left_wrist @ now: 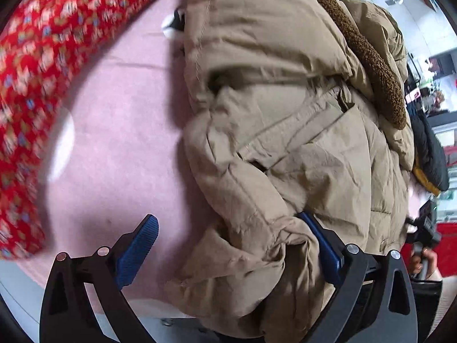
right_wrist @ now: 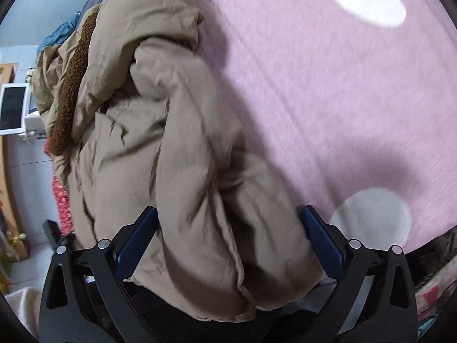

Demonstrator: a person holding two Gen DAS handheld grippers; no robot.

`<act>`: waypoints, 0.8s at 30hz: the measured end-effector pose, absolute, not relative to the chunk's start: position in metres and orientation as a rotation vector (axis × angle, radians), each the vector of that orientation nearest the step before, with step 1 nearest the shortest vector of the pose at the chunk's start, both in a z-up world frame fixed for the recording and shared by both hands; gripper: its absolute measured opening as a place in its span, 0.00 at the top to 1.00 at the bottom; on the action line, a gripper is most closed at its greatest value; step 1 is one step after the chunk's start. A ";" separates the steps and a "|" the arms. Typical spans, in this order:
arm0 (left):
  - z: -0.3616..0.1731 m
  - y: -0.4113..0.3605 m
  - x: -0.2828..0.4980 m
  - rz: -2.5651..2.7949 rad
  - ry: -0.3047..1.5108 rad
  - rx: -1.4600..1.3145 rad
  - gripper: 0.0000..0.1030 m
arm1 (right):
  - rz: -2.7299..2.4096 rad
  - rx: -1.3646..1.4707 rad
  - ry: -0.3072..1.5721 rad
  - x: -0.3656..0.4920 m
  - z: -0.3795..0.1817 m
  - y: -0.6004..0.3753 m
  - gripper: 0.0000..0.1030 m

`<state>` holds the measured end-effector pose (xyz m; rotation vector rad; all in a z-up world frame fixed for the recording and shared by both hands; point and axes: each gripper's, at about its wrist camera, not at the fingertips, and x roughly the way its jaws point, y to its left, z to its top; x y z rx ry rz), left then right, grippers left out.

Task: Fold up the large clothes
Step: 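Lift the held hem and fold it up toward the hood with both tools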

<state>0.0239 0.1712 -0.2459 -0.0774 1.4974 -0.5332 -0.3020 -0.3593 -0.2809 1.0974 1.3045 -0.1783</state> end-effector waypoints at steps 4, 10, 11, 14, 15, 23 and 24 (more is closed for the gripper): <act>-0.258 0.174 0.015 -0.526 1.529 -0.139 0.07 | -0.108 0.945 1.389 -0.293 -0.279 -0.335 0.05; -0.261 0.171 0.006 -0.539 1.535 -0.124 0.07 | -0.078 0.944 1.421 -0.284 -0.277 -0.325 0.13; -0.262 0.168 0.000 -0.546 1.537 -0.117 0.07 | -0.065 0.955 1.418 -0.284 -0.276 -0.324 0.17; -0.260 0.163 0.001 -0.588 1.552 -0.170 0.32 | -0.009 0.980 1.410 -0.274 -0.273 -0.317 0.48; -0.257 0.163 -0.001 -0.602 1.555 -0.191 0.43 | 0.012 0.978 1.403 -0.269 -0.267 -0.314 0.60; -0.230 0.159 -0.011 -0.691 1.551 -0.085 0.70 | 0.073 1.102 1.323 -0.268 -0.246 -0.315 0.77; -0.226 0.157 -0.010 -0.693 1.549 -0.080 0.71 | 0.070 1.119 1.311 -0.267 -0.246 -0.317 0.77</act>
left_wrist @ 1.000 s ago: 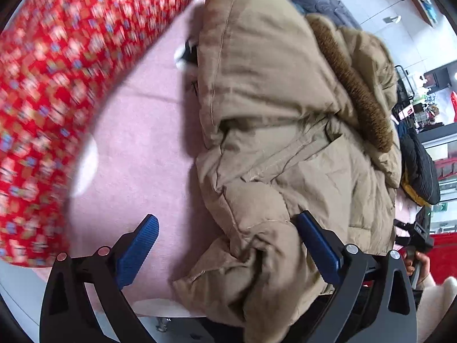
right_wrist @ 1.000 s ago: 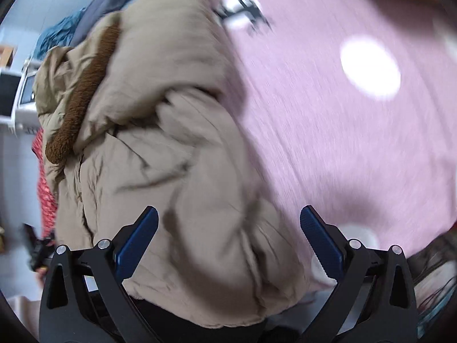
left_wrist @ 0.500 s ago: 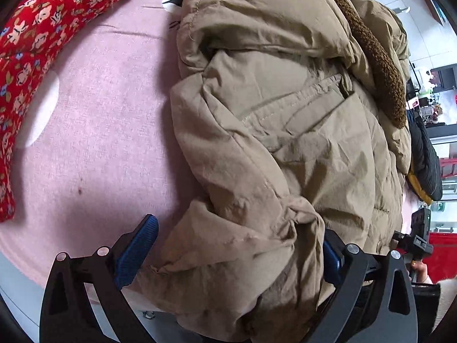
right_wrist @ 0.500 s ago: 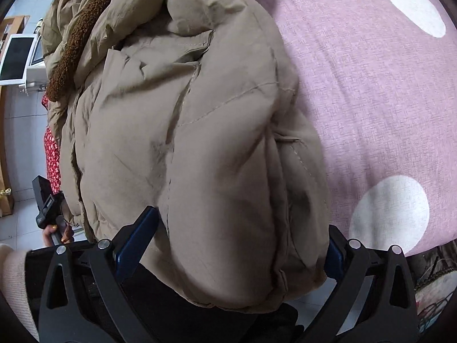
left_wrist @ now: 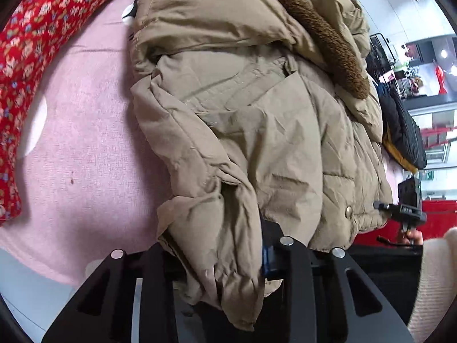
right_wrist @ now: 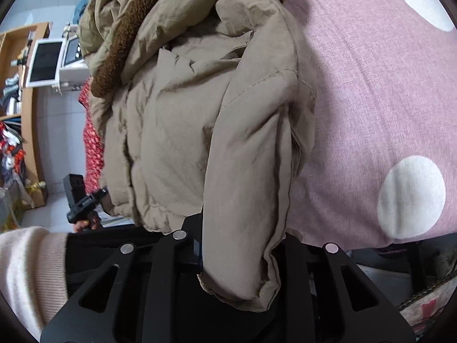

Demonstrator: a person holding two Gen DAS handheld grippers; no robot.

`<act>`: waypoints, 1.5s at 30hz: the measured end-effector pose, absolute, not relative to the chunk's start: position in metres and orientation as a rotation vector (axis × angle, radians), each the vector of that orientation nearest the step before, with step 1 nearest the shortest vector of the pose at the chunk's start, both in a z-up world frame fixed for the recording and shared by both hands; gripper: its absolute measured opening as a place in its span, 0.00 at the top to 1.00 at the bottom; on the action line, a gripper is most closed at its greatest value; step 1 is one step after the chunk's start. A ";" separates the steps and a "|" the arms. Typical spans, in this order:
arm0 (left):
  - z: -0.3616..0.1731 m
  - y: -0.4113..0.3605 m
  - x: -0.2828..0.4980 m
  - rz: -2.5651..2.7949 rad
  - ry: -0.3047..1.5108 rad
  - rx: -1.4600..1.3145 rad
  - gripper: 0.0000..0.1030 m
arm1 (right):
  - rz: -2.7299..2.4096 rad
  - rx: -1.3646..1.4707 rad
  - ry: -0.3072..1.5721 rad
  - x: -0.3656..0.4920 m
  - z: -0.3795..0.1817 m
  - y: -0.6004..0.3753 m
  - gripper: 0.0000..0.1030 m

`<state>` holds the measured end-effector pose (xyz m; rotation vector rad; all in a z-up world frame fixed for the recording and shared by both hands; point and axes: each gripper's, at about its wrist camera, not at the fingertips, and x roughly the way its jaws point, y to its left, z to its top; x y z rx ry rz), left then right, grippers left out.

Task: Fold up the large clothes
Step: 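Lift the held hem and fold it up toward the hood with both tools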

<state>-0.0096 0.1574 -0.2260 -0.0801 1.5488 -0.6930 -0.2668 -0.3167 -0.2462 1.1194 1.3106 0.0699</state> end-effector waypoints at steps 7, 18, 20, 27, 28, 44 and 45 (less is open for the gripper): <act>-0.200 0.146 0.005 -0.705 1.505 -0.092 0.74 | 0.110 1.270 1.173 -0.258 -0.237 -0.324 0.77; -0.137 0.121 0.088 -0.674 1.327 -0.230 0.77 | 0.211 1.422 0.834 -0.199 -0.180 -0.389 0.77; -0.127 0.121 0.107 -0.658 1.296 -0.248 0.78 | 0.217 1.439 0.779 -0.179 -0.170 -0.407 0.77; -0.107 0.106 0.188 -0.580 1.225 -0.336 0.78 | 0.215 1.527 0.679 -0.107 -0.147 -0.458 0.77; -0.107 0.103 0.196 -0.568 1.236 -0.359 0.78 | 0.210 1.538 0.675 -0.093 -0.146 -0.461 0.77; -0.086 0.184 0.215 -0.532 1.242 -0.840 0.39 | -0.015 1.760 0.681 -0.015 -0.217 -0.520 0.77; -0.078 0.189 0.209 -0.488 1.201 -0.786 0.33 | -0.032 1.792 0.678 -0.012 -0.227 -0.521 0.77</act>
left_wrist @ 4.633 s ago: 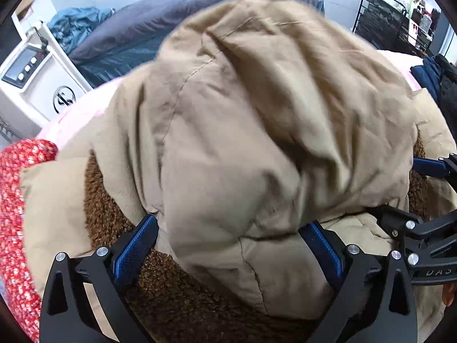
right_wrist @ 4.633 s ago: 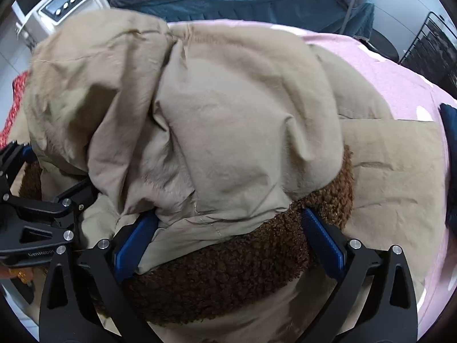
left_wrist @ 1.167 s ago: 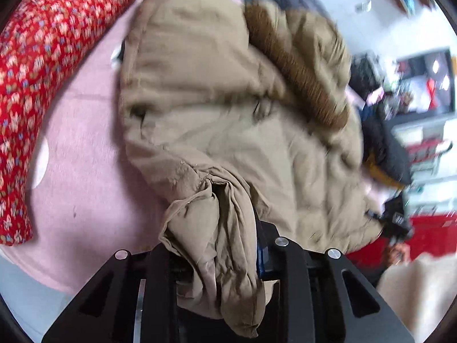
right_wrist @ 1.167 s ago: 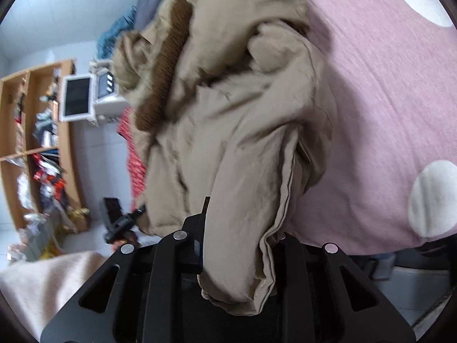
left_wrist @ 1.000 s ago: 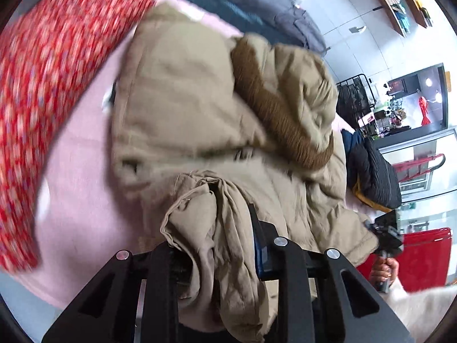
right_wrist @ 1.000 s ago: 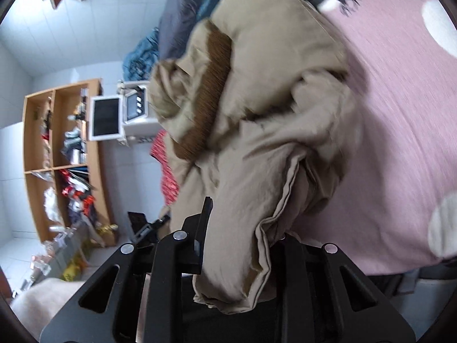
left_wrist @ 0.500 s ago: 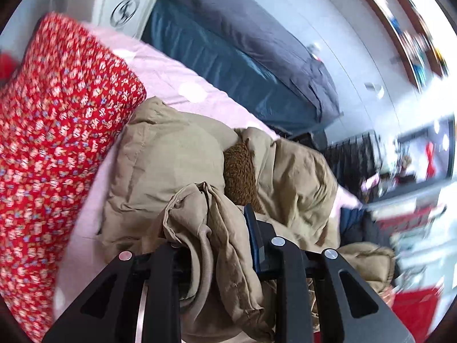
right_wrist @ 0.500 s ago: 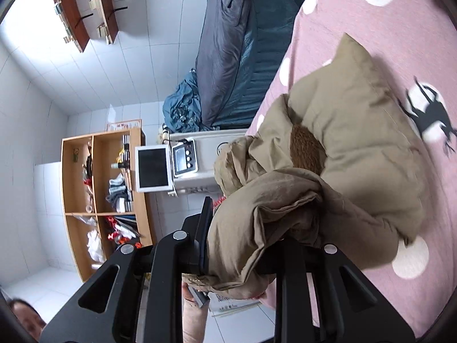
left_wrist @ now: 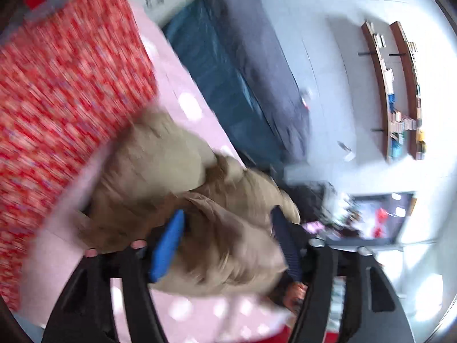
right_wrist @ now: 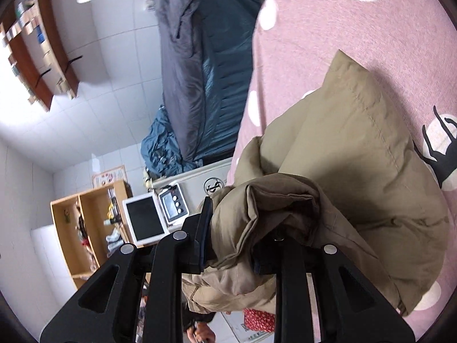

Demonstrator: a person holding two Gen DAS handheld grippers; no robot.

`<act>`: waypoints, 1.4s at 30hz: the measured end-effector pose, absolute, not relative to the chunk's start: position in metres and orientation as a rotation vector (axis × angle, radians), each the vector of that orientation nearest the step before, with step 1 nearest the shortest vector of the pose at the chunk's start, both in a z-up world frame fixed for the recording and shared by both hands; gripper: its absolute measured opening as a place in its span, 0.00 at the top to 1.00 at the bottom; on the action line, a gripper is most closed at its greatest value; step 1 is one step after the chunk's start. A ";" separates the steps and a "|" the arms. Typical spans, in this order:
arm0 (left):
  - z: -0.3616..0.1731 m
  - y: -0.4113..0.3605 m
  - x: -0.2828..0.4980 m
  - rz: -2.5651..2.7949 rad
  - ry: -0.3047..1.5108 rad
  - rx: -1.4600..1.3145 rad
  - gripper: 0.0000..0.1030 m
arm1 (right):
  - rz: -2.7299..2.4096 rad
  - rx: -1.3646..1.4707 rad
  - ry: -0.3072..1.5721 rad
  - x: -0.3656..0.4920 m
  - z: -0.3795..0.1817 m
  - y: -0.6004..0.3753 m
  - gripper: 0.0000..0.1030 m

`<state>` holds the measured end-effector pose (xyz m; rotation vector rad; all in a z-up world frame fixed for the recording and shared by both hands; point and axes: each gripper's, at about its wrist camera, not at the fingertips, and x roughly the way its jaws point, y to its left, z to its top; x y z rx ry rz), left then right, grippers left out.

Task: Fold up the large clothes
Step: 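Lift the held hem and fold it up toward the hood with both tools, then lay the folded hem over the hood with both tools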

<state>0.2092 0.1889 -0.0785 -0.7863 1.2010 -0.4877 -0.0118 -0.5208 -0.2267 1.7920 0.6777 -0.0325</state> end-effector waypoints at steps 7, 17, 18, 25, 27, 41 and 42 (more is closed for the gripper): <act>-0.078 0.107 0.147 -0.489 1.181 -0.283 0.27 | -0.102 1.927 0.629 0.001 -0.262 -0.518 0.77; -0.150 -0.050 0.089 -0.532 1.186 0.172 0.21 | -0.090 1.838 0.645 0.005 -0.223 -0.518 0.25; -0.152 -0.063 0.091 -0.520 1.177 0.211 0.21 | -0.086 1.797 0.663 0.004 -0.211 -0.517 0.24; -0.163 -0.085 0.122 -0.503 1.183 0.238 0.18 | -0.264 1.122 0.738 -0.018 -0.118 -0.478 0.23; -0.171 -0.083 0.124 -0.502 1.199 0.225 0.18 | -0.375 0.955 0.730 -0.032 -0.101 -0.458 0.15; -0.163 -0.067 0.097 -0.427 1.114 0.205 0.17 | -0.234 0.268 1.032 -0.034 -0.150 -0.273 0.14; -0.163 -0.067 0.097 -0.422 1.105 0.210 0.17 | -0.234 0.247 1.039 -0.031 -0.153 -0.269 0.14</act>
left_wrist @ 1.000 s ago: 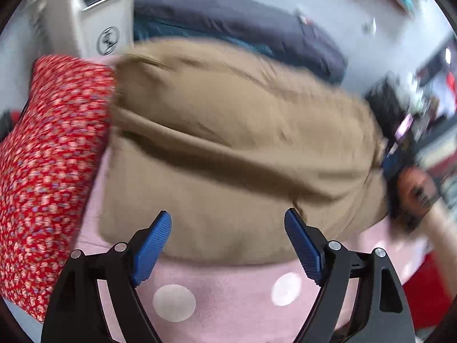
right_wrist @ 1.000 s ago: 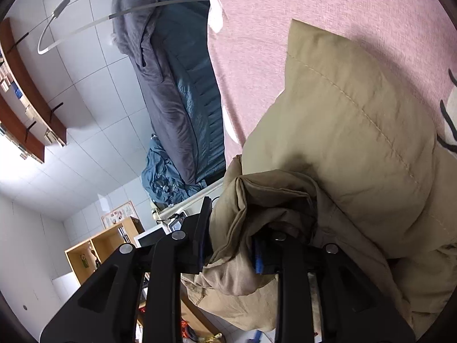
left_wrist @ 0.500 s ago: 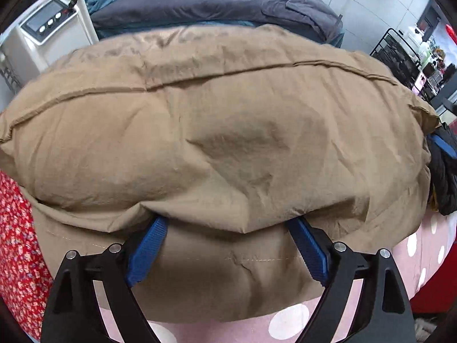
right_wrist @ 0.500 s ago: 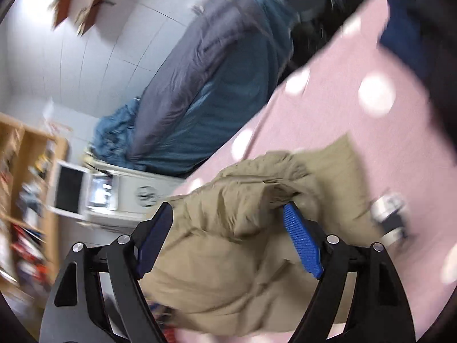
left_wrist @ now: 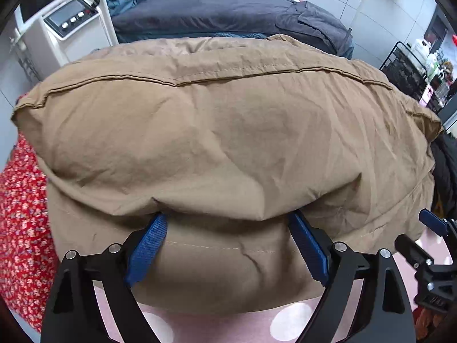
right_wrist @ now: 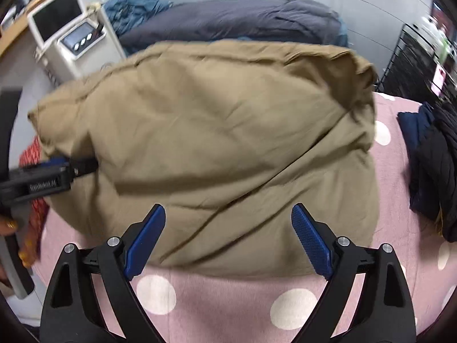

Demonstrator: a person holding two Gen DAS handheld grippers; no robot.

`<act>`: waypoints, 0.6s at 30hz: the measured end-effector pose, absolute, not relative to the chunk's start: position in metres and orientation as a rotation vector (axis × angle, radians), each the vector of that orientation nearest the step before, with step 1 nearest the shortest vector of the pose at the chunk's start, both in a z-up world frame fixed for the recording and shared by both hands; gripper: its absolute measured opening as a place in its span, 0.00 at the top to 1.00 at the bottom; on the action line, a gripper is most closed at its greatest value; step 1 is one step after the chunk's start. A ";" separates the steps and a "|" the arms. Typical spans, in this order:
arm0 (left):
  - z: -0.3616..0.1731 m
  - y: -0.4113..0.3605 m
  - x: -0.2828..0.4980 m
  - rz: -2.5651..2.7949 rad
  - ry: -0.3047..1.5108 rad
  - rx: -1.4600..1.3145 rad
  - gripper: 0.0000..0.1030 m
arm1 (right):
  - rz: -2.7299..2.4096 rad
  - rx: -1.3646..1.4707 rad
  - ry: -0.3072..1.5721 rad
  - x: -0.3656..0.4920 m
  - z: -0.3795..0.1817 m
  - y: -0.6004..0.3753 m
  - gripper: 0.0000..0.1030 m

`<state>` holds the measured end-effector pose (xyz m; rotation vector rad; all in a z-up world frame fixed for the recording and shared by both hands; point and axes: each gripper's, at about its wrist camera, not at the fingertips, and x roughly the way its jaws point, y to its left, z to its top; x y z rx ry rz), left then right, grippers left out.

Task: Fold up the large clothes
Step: 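Lay the folded hem over the hood with both tools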

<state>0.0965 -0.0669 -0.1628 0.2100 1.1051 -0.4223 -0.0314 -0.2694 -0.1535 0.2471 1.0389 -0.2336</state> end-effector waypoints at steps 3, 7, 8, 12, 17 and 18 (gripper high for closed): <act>-0.158 -0.067 0.099 -0.420 1.069 0.212 0.17 | -0.237 0.234 1.039 -0.025 -0.155 -0.270 0.14; -0.160 -0.079 0.121 -0.426 1.073 0.237 0.15 | -0.257 0.241 1.053 0.002 -0.158 -0.289 0.14; -0.161 -0.082 0.128 -0.425 1.072 0.251 0.15 | -0.263 0.239 1.051 0.008 -0.157 -0.293 0.14; -0.156 -0.092 0.151 -0.426 1.044 0.304 0.15 | -0.243 0.259 1.081 0.046 -0.156 -0.314 0.14; -0.143 -0.106 0.173 -0.426 0.995 0.333 0.13 | -0.257 0.298 1.071 0.076 -0.149 -0.331 0.09; -0.141 -0.108 0.176 -0.422 0.980 0.340 0.13 | -0.263 0.311 1.077 0.080 -0.149 -0.332 0.09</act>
